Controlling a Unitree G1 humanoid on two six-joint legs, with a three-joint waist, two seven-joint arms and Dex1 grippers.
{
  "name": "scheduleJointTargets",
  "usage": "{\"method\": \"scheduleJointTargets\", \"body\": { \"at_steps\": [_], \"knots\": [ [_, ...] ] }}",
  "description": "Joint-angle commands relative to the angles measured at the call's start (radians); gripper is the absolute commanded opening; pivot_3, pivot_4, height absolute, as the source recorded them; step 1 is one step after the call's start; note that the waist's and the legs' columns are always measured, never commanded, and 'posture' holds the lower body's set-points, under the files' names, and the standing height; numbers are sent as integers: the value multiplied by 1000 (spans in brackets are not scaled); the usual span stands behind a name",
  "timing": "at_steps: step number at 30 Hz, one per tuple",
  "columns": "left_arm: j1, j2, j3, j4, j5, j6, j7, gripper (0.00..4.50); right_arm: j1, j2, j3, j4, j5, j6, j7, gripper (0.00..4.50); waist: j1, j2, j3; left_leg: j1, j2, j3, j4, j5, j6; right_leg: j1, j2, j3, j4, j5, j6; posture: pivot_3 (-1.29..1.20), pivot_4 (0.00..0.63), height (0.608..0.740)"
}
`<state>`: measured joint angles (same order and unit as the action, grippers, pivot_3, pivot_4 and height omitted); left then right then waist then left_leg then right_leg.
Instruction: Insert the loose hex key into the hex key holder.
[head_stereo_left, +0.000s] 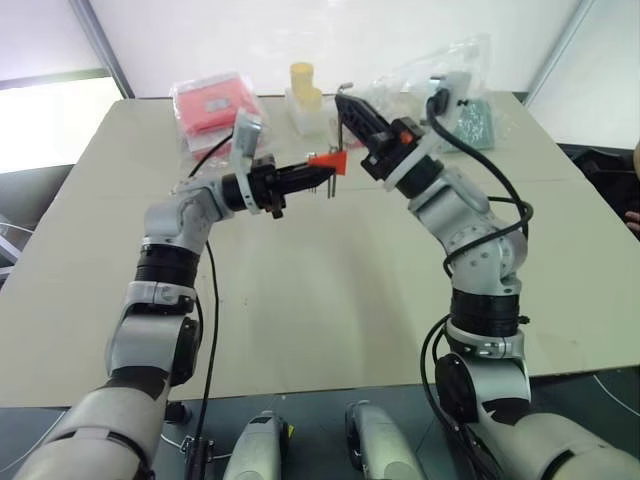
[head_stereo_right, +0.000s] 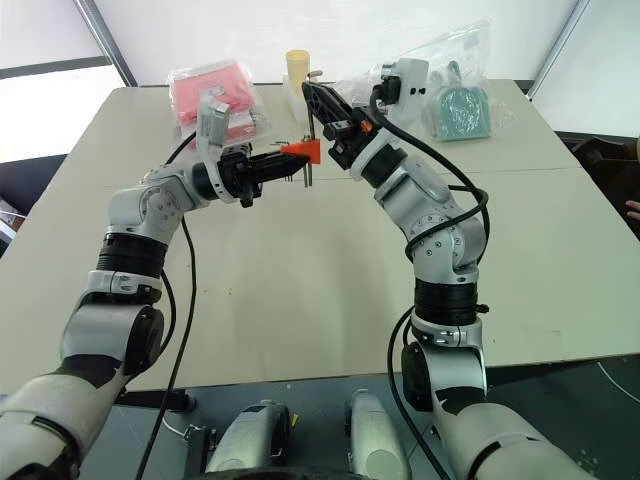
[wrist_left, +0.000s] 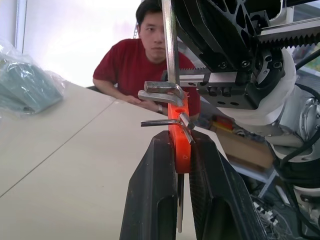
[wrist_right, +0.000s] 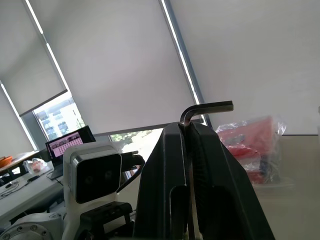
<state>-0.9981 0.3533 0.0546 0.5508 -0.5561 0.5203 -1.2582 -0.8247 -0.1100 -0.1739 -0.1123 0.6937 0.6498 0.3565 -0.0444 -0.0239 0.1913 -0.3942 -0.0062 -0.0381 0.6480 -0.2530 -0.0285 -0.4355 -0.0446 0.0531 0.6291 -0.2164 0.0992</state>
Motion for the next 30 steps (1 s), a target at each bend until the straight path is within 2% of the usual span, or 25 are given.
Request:
{"method": "scheduleJointTargets", "body": {
  "at_steps": [1, 19, 30],
  "knots": [
    [-21, 9, 24, -13, -4, -11, -4, 0, -16, -8, -13, -27, 19, -20, -1, 49, 0, 0, 0, 0, 0, 0, 0, 0, 0, 0, 0, 0, 0, 0, 0, 0, 150, 739],
    [-51, -4, 72, -18, -46, 18, 27, 0, 7, -7, 0, -28, 21, -18, 1, 49, 0, 0, 0, 0, 0, 0, 0, 0, 0, 0, 0, 0, 0, 0, 0, 0, 150, 739],
    [-15, 10, 51, -65, -30, 40, 8, 0, -9, -32, -11, 11, 9, -49, 5, 49, 0, 0, 0, 0, 0, 0, 0, 0, 0, 0, 0, 0, 0, 0, 0, 0, 150, 739]
  ]
}}
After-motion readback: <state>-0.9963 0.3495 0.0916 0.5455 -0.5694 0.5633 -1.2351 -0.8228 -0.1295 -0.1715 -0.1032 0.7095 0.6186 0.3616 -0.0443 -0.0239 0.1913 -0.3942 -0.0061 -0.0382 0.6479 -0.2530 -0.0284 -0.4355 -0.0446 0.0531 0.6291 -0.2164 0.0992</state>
